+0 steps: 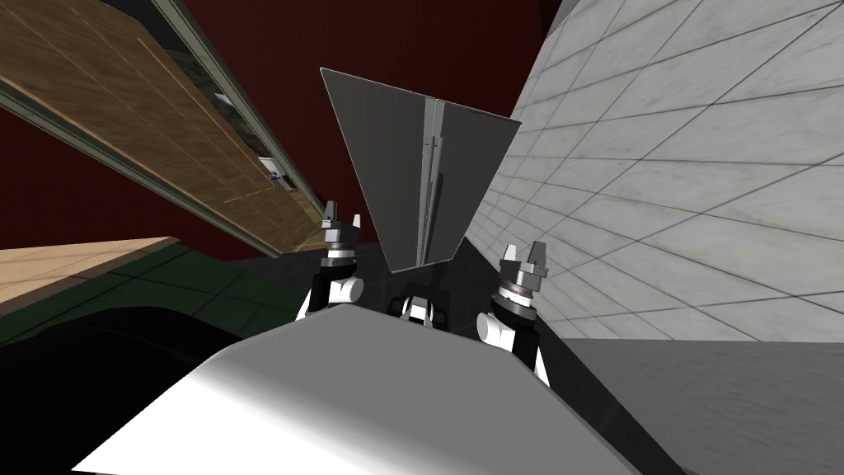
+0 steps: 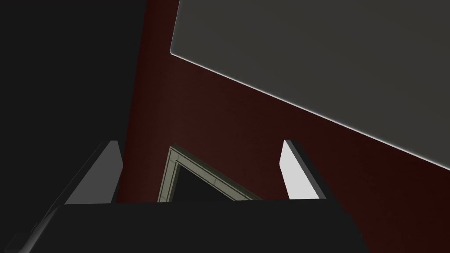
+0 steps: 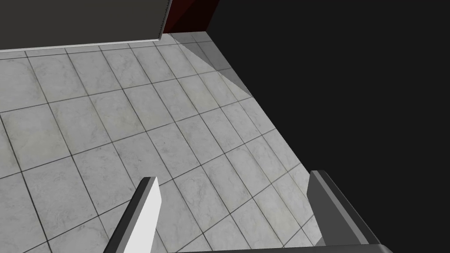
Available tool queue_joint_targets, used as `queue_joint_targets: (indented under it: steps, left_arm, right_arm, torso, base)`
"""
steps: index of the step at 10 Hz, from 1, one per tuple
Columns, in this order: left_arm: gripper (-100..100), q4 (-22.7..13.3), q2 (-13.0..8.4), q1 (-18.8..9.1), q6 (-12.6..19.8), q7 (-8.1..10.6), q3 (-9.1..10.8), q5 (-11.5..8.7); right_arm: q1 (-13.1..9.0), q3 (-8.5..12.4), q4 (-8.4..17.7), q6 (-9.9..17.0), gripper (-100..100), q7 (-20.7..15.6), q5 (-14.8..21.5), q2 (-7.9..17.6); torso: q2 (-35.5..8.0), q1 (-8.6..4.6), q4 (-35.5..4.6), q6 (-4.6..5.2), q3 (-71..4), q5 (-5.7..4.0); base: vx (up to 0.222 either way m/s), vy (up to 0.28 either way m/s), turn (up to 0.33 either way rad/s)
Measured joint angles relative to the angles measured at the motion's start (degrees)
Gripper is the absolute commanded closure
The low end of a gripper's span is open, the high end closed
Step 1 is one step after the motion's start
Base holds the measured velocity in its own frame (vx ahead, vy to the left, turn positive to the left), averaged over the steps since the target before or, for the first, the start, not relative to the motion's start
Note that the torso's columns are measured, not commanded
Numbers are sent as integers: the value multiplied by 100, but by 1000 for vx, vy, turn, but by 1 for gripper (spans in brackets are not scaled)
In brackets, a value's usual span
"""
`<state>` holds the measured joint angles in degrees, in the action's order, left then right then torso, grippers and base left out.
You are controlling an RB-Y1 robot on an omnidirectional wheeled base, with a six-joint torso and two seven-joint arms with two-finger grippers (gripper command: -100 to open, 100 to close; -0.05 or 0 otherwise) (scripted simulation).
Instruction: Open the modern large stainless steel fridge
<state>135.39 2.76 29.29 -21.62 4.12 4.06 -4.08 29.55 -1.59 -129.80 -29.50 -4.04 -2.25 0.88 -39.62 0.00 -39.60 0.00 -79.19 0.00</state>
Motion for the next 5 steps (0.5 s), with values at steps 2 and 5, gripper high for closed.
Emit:
queue_joint_targets:
  steps: [2, 5]
  left_arm:
    - [-100, -14, -294, -144, 119, 33, -8, 121]
    - [-100, -105, -678, -476, 348, 152, 105, 283]
  right_arm:
    - [0, 0, 3, 1, 0, 0, 0, 0]
    - [0, 0, 3, 1, 0, 0, 0, 0]
  torso:
    - [-252, 0, -247, 1, -503, 0]
    - [-267, 0, -268, 1, -538, 0]
  base:
    - [-24, -3, -49]
    - [-32, -4, -103]
